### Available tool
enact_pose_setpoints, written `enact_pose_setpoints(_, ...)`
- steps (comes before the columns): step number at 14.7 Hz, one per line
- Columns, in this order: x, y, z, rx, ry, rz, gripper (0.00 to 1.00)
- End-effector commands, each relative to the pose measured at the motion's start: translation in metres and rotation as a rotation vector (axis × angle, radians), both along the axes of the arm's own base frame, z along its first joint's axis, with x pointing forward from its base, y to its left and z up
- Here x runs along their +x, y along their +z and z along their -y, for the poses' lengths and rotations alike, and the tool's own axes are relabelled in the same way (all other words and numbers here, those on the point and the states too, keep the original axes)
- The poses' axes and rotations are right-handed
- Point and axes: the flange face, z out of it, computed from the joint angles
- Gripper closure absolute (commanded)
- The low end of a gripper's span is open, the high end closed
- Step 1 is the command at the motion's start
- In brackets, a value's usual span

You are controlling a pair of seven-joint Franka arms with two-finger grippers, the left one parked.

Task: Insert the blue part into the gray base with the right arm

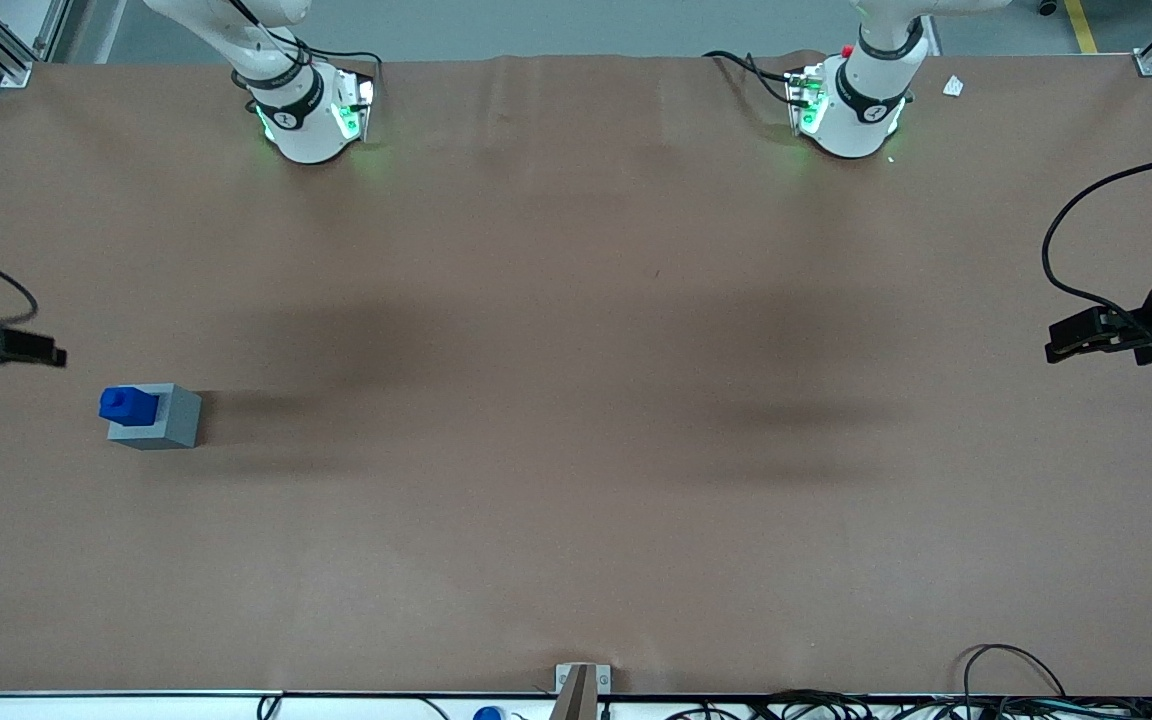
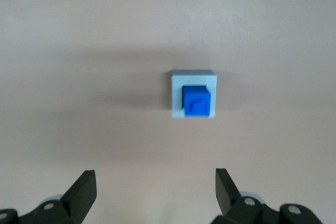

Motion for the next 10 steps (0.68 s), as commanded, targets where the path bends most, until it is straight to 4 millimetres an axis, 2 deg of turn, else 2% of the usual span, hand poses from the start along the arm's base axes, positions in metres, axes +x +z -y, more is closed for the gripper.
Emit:
enact_pose_setpoints(1,-0.029,0.045,-0.025,0.004,0.007,0.041,0.00)
enact_pose_setpoints(4,-0.065,0.069,-0.058,0.003,-0.016,0.071,0.00)
enact_pose_setpoints(6,-0.086,0.066,-0.069,0.006,-0.010,0.104,0.00)
enact_pose_setpoints(8,-0.088,0.060,-0.068,0.007,-0.011,0.106,0.00)
enact_pose_setpoints(10,-0.086,0.063,-0.068,0.006,-0.011,0.124,0.00)
